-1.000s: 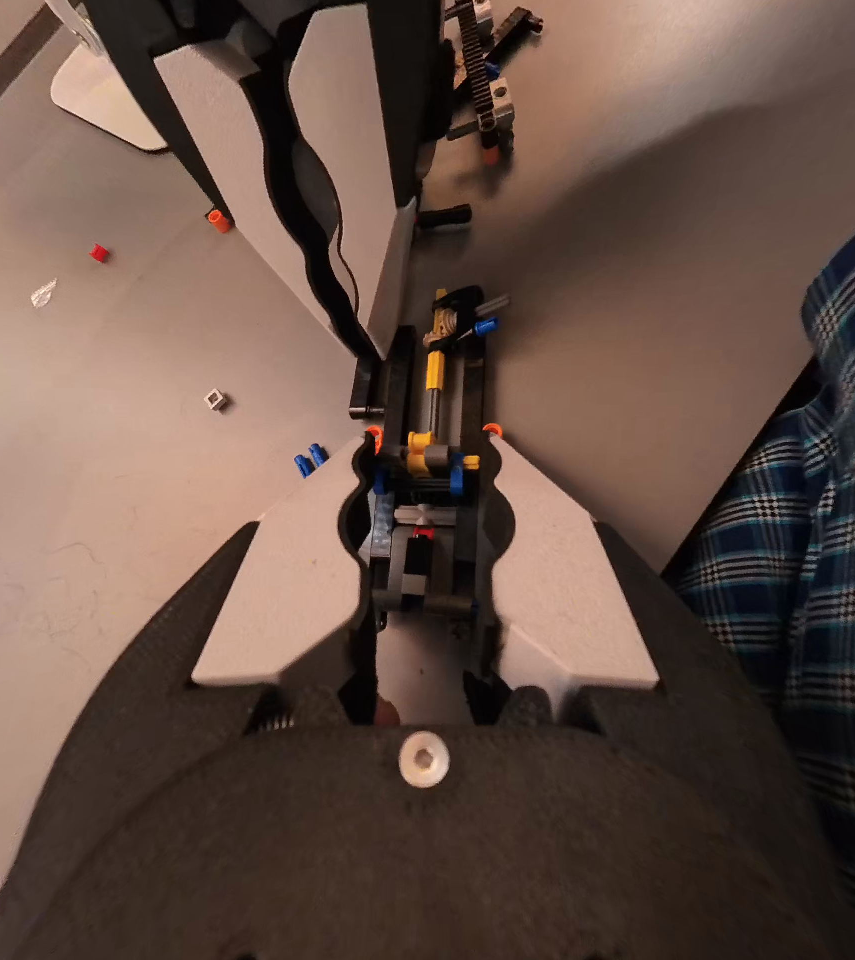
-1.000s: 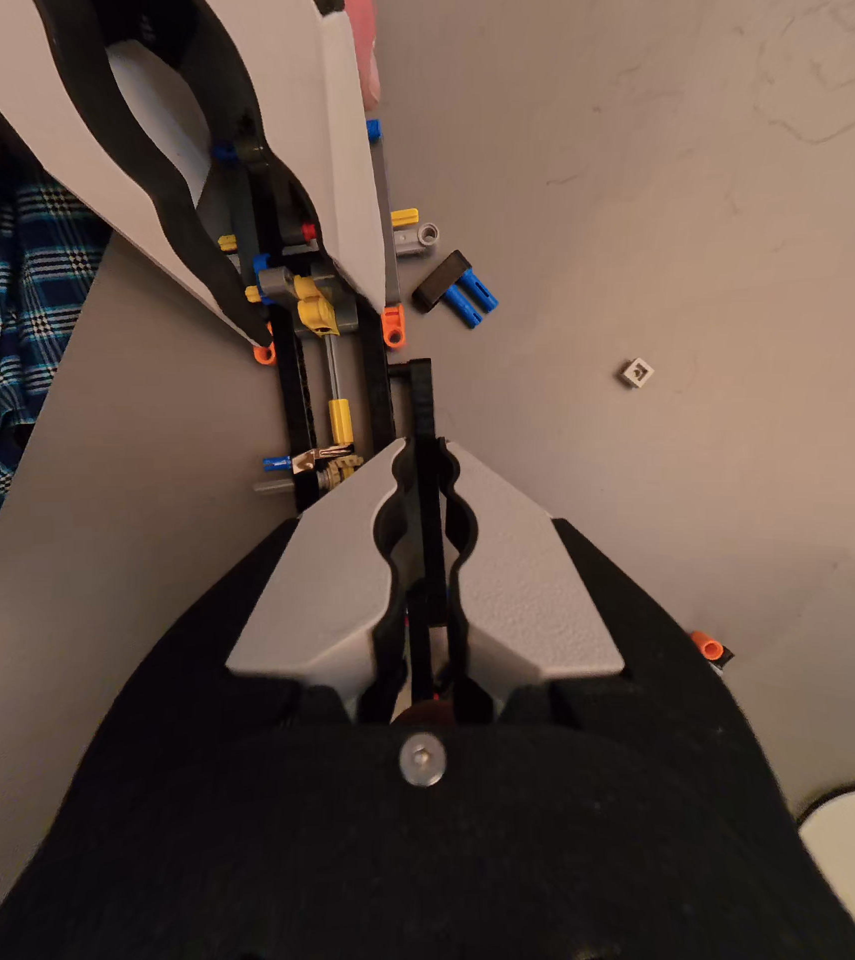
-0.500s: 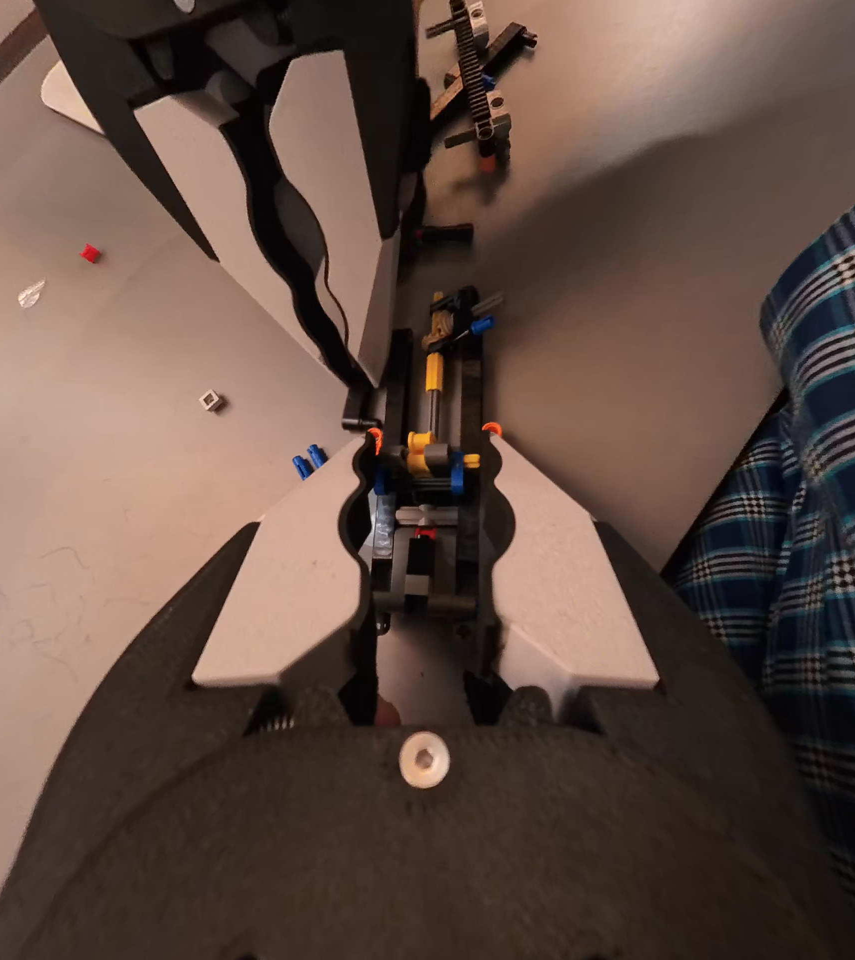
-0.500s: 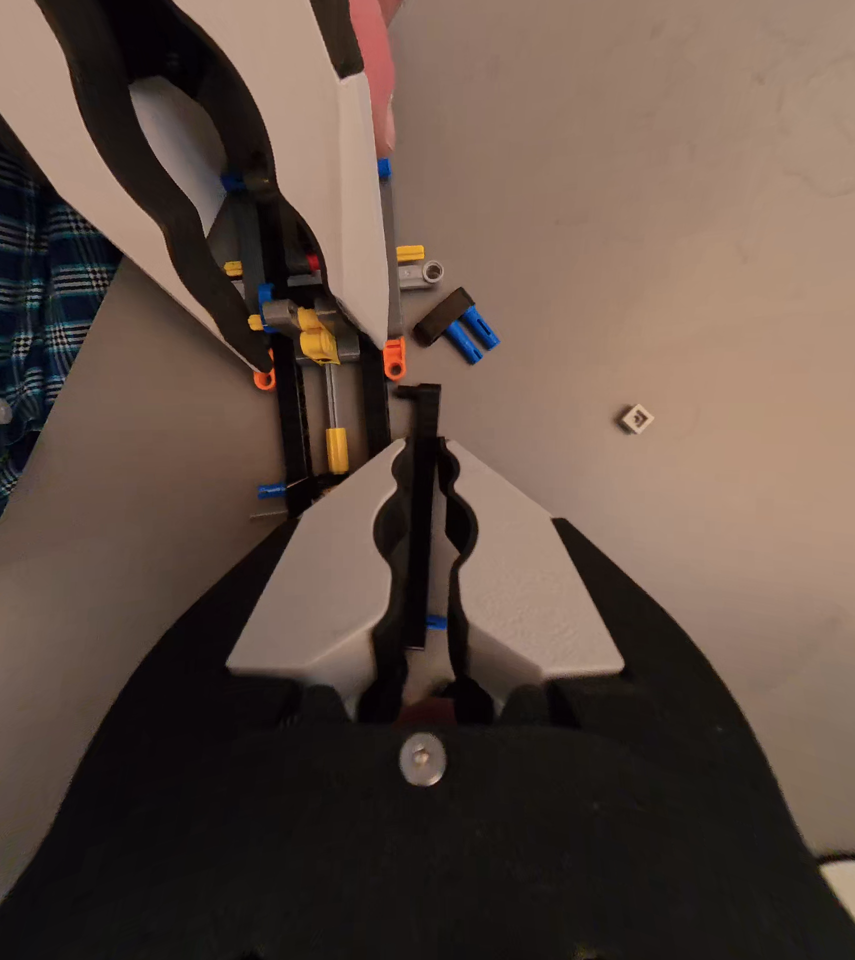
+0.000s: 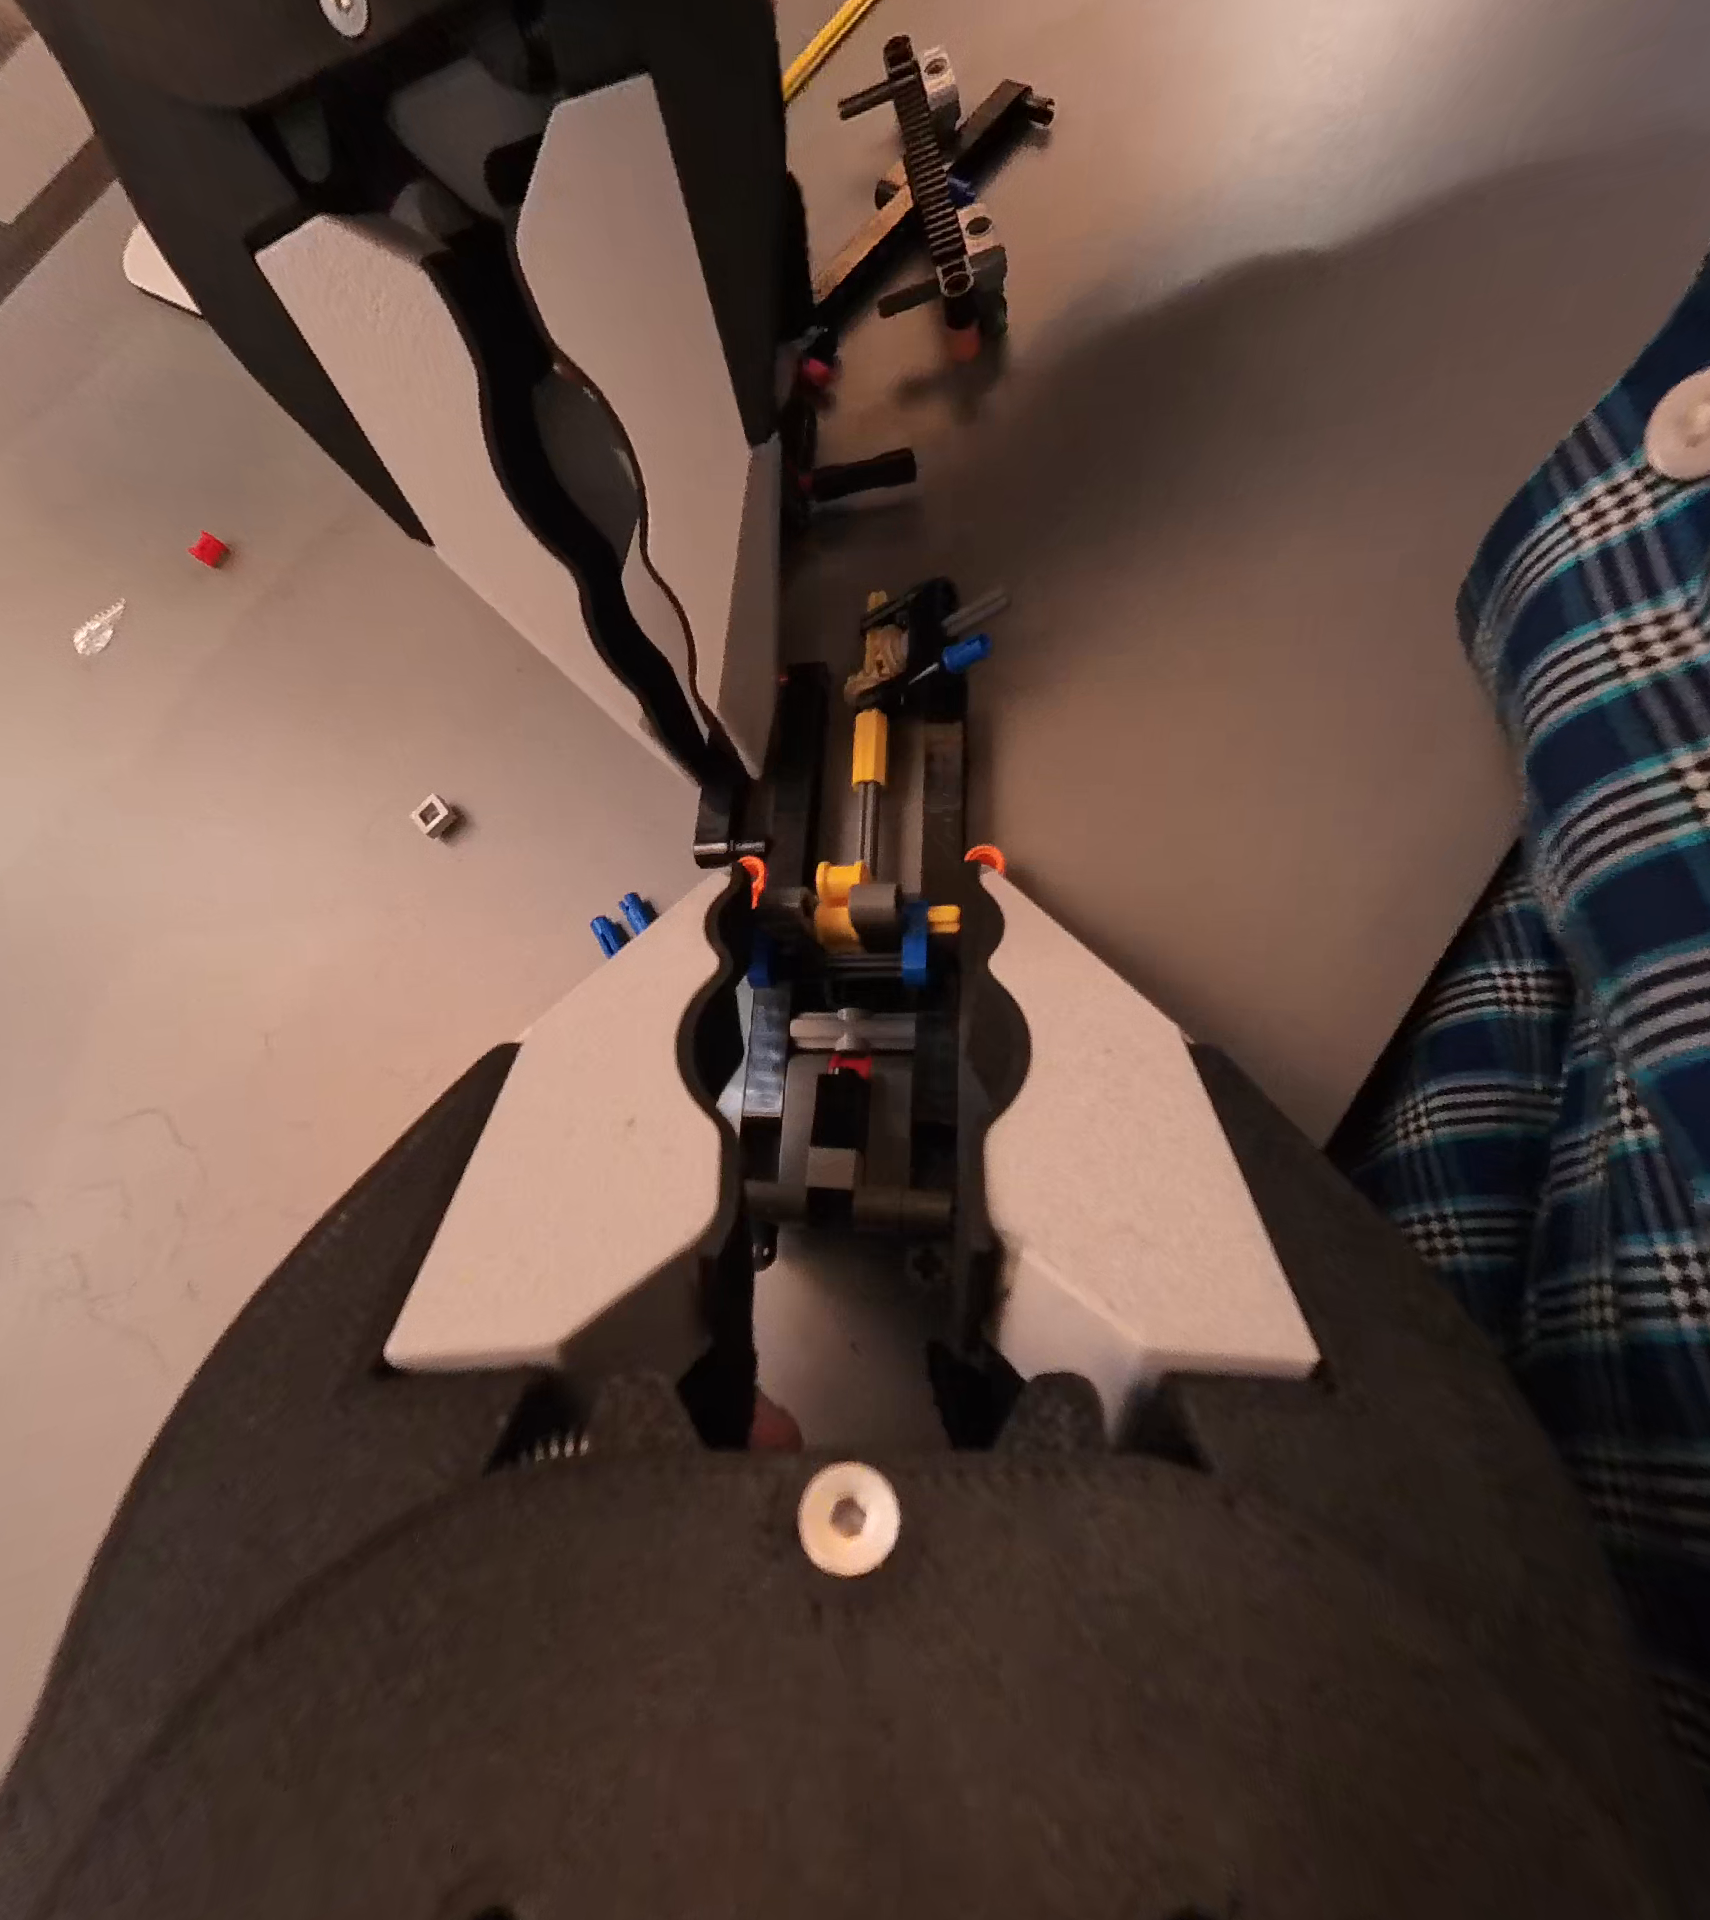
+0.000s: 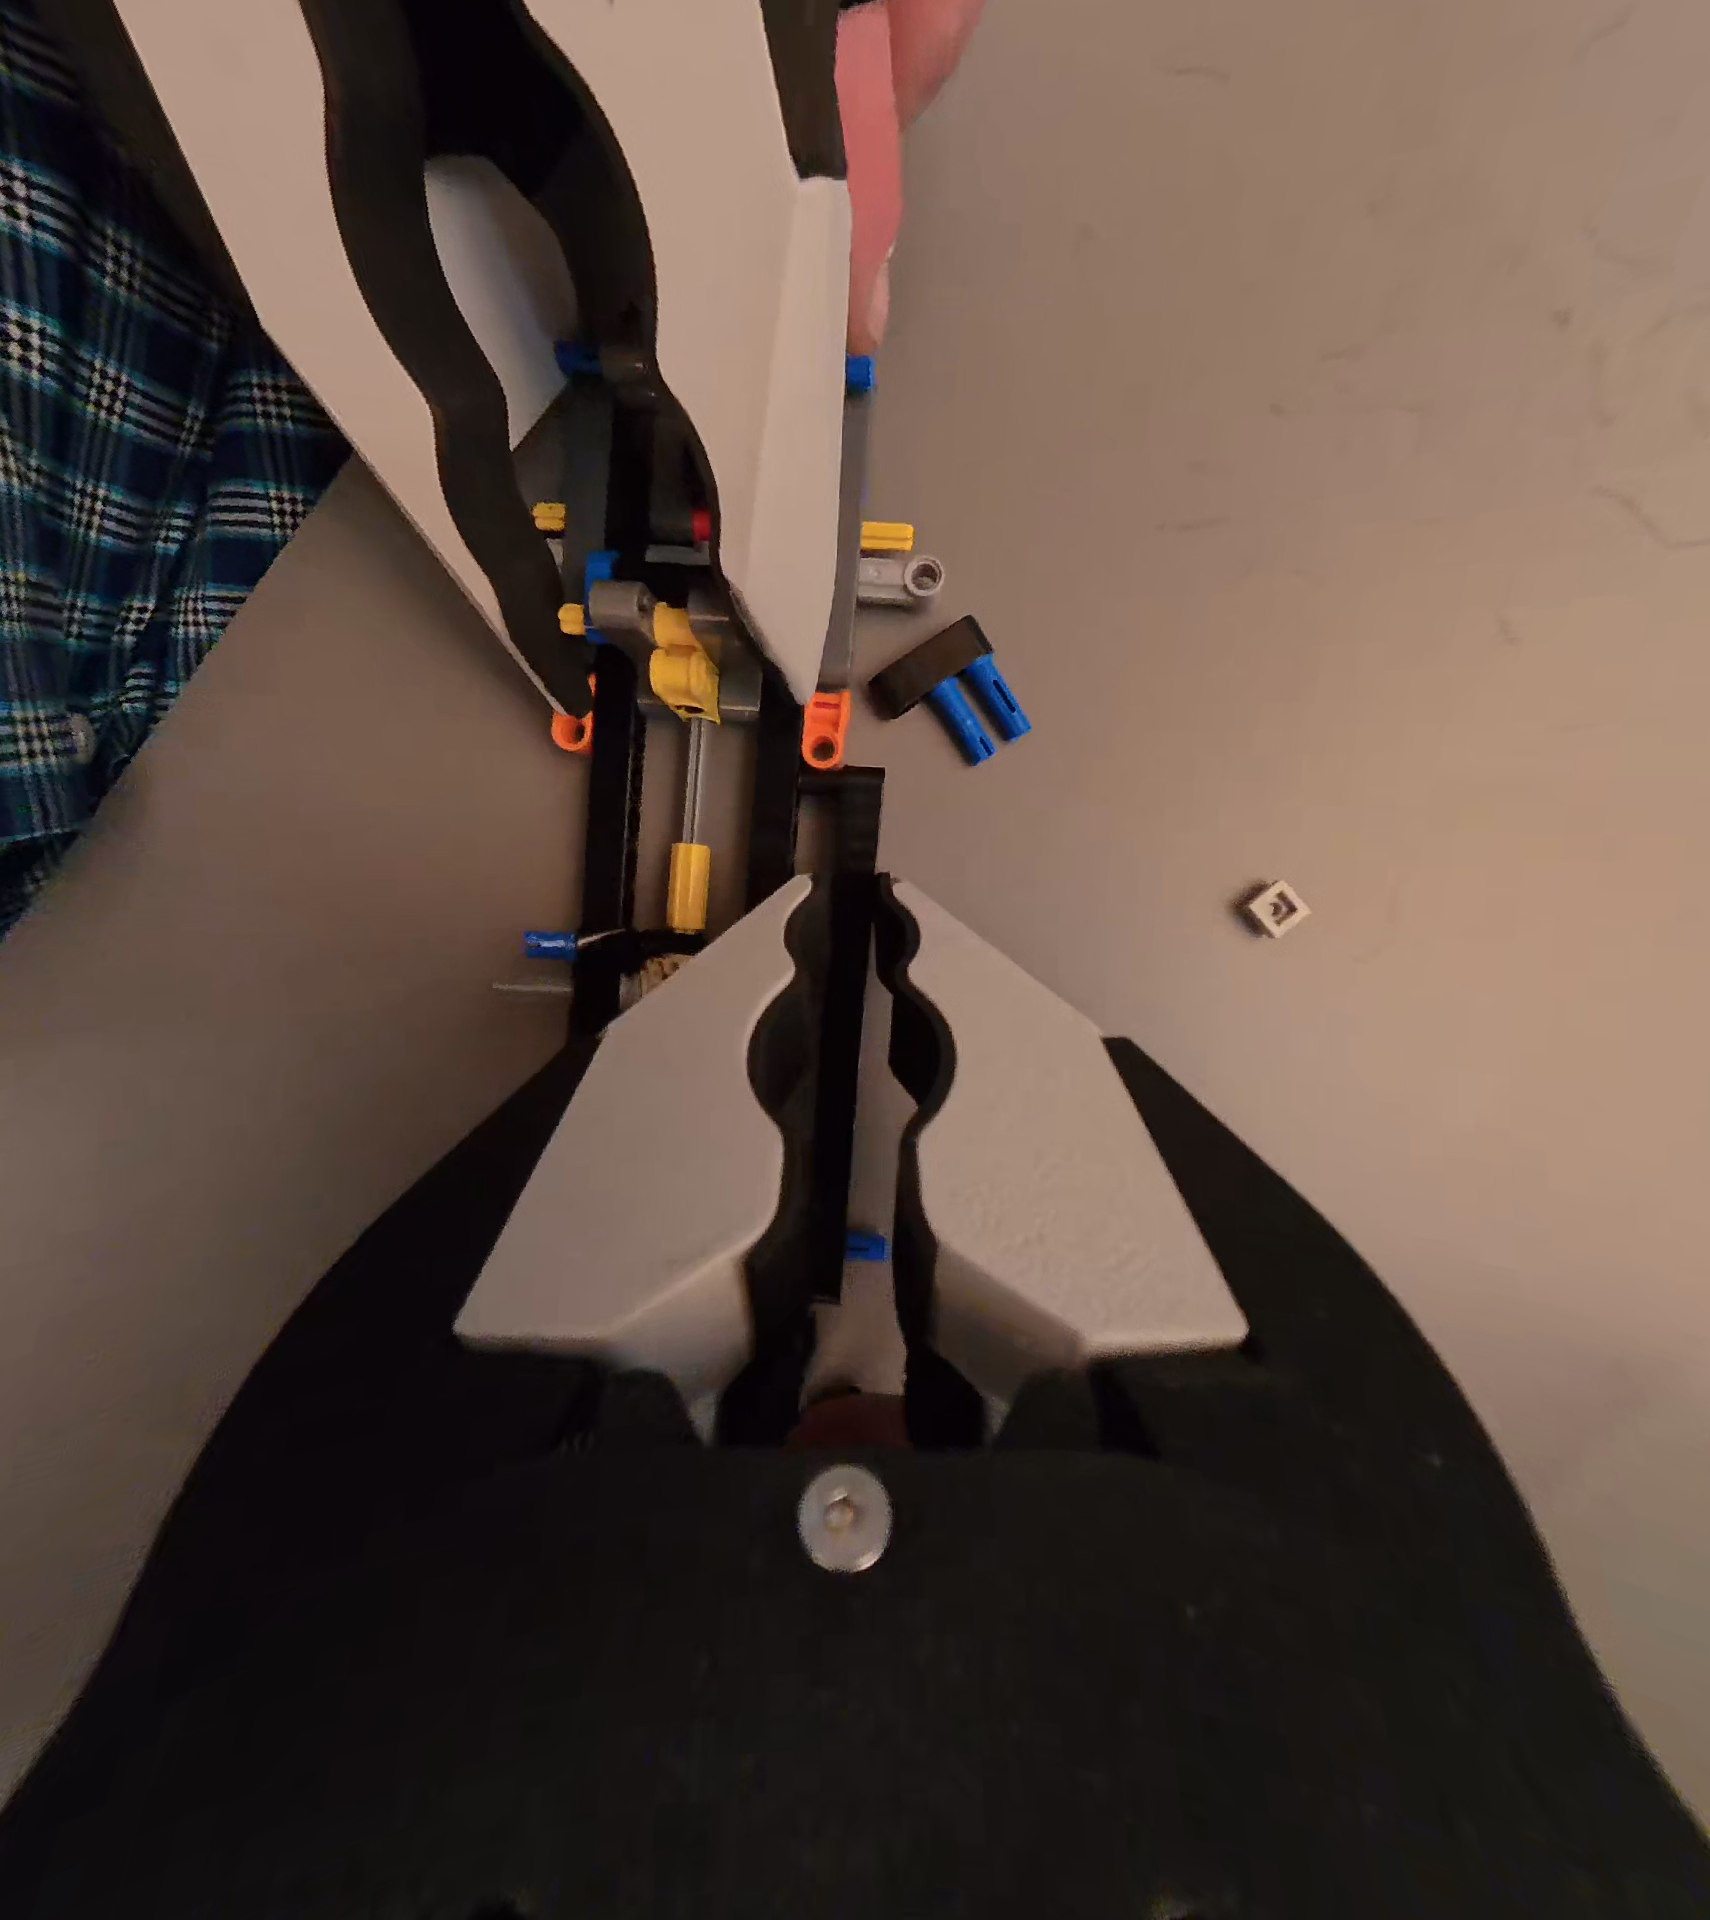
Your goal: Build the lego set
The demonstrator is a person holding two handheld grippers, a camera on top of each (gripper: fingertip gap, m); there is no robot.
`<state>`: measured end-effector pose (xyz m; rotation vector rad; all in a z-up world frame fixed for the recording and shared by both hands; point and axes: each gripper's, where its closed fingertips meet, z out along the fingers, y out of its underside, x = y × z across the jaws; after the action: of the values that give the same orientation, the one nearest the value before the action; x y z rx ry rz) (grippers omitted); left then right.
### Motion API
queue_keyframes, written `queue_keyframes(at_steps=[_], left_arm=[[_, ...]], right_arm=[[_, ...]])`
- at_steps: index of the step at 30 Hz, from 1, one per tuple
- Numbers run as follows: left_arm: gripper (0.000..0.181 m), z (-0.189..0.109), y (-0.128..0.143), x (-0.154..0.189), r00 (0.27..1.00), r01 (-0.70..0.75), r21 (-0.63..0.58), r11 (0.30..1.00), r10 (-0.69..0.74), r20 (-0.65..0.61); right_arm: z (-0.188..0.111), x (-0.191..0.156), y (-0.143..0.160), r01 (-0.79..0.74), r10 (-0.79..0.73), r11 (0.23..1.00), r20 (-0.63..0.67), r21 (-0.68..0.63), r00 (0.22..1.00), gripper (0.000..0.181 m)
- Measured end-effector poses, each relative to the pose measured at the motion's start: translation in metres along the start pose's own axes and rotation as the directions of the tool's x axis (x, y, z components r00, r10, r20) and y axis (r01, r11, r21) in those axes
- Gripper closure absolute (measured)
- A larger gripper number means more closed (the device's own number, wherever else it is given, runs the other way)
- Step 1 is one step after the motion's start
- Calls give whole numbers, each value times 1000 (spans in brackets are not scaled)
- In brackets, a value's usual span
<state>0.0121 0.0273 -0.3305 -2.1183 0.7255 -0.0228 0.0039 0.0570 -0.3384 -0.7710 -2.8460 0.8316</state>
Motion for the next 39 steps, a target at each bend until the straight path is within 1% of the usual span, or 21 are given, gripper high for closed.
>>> queue_keyframes(at_steps=[3,9,21,24,28,31,36,39], left_arm=[[142,0,0,0,998,-51,9,999,51,22],[142,-1,0,0,997,-67,24,997,66,45],[143,-1,-5,2,997,-66,27,997,65,39],[143,-1,-6,3,997,-65,27,998,64,38],[143,-1,-7,3,998,-59,26,998,58,40],[143,0,-7,3,998,-56,26,998,55,38],[143,-1,-6,3,998,-53,24,998,52,38],[142,-1,-6,4,998,-51,23,998,50,35]], right_arm=[[1,0,1,15,-15,1000,-2,2,1000,177],[1,0,4,35,-35,999,-4,-11,999,176],[-1,-1,1,-6,4,998,29,70,1000,177],[-1,-2,2,13,-14,998,24,61,1000,176],[-1,-4,3,20,-24,998,50,67,998,176],[-1,-4,3,55,-58,996,45,66,997,178],[-1,-1,1,-4,-1,998,74,63,997,176],[-2,-1,-1,-50,44,997,103,57,994,169]])
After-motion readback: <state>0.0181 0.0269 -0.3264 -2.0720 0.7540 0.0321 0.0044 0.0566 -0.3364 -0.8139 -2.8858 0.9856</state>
